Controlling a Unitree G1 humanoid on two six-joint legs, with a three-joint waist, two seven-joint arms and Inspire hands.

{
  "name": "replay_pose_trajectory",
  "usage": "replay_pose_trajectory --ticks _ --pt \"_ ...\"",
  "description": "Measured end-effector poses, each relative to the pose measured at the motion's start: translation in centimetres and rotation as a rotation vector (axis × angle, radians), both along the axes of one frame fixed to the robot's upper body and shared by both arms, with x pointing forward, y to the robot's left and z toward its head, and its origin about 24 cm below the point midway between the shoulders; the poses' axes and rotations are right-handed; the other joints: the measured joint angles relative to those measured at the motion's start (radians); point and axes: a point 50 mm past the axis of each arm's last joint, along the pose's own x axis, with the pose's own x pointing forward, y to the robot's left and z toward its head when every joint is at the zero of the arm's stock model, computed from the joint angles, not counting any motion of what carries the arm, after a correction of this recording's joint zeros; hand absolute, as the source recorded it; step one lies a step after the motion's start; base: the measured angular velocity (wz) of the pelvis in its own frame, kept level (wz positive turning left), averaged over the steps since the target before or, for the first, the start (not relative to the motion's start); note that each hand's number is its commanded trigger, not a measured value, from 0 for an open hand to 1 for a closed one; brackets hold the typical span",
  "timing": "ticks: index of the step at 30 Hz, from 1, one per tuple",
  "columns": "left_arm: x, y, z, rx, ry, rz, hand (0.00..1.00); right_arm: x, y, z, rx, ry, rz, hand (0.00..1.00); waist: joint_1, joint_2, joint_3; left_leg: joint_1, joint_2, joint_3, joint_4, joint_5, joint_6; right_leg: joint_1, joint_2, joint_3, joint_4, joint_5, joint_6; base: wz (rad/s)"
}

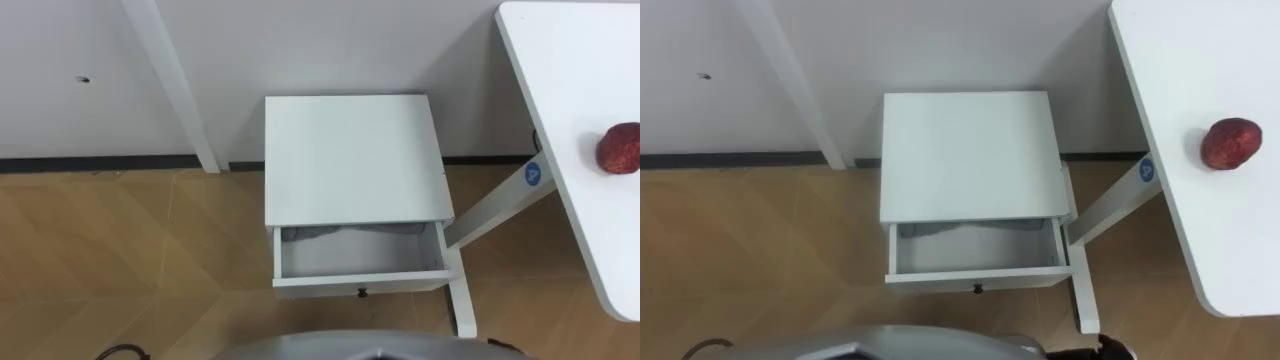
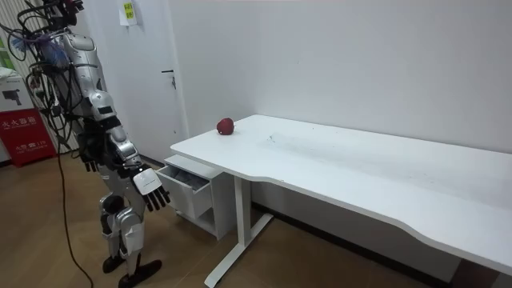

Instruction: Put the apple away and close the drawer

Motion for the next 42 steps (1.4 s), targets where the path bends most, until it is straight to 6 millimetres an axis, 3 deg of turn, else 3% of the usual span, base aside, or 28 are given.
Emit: replay_pose_trajectory --ticks 8,12,14,20,22,26,29,38,42 --pt "-0.1 -0.1 0.0 -0.002 0.007 0.012 0.00 -0.5 0.0 0.0 0.004 0.010 -0.059 0.00 -0.001 -0.001 -0.0023 0.000 0.000 0.001 -0.001 0.000 0.000 -0.004 0.000 0.002 0.000 0.000 0.000 0.00" --pt "-0.3 -0.1 -0.1 -0.001 0.015 0.021 0.00 -1.0 0.1 -0.1 0.025 -0.023 -0.263 0.00 -0.003 0.000 -0.0015 0.003 0.000 0.001 0.001 0.000 0.000 0.005 0.001 0.018 -0.001 0.000 0.000 0.00" --pt "-0.4 -0.2 -0.1 0.001 0.006 0.053 0.00 -1.3 -0.1 -0.1 0.037 -0.065 -0.458 0.00 -0.006 0.004 0.0017 0.018 0.000 0.002 0.000 0.000 0.000 0.009 0.001 0.018 -0.002 0.000 0.000 0.00" --pt "-0.8 0.8 0.3 0.054 -0.044 0.163 0.00 -0.7 -2.3 0.6 0.010 -0.236 -0.984 0.00 -0.040 0.011 -0.0026 0.019 0.000 0.004 -0.003 0.000 0.000 0.013 0.002 0.027 0.000 0.000 0.000 -0.02" --pt "-0.6 1.0 0.4 0.068 -0.063 0.176 0.00 -1.0 -3.2 0.9 -0.002 -0.306 -1.238 0.00 -0.048 0.013 -0.0032 0.022 0.000 0.012 -0.003 0.000 0.000 0.010 0.002 0.031 0.003 0.000 0.000 -0.08" --pt "-0.9 1.6 0.7 0.088 -0.082 0.209 0.00 -0.6 -5.1 1.8 -0.027 -0.459 -1.568 0.00 -0.071 0.017 -0.0069 0.017 0.000 0.025 -0.005 0.000 0.000 -0.002 0.002 0.035 0.005 0.000 0.000 -0.12" --pt "-0.4 2.1 0.9 0.099 -0.106 0.201 0.00 -0.3 -6.0 2.3 -0.053 -0.510 -1.710 0.00 -0.074 0.017 -0.0094 0.010 0.001 0.027 -0.005 0.000 0.000 -0.009 0.003 0.035 0.010 0.000 0.000 -0.03" --pt "-0.5 2.2 0.9 0.087 -0.118 0.232 0.00 1.4 -7.6 3.6 -0.086 -0.555 -1.900 0.00 -0.089 0.008 -0.0139 -0.001 0.001 0.030 -0.003 0.000 0.001 -0.024 0.003 0.037 0.022 0.000 0.000 -0.01" --pt "-0.3 2.5 1.2 0.100 -0.144 0.224 0.00 2.5 -9.5 5.3 -0.105 -0.654 -1.959 0.00 -0.092 -0.005 -0.0124 -0.002 0.001 0.031 -0.003 0.001 0.001 -0.025 0.003 0.039 0.022 0.000 0.000 -0.01"
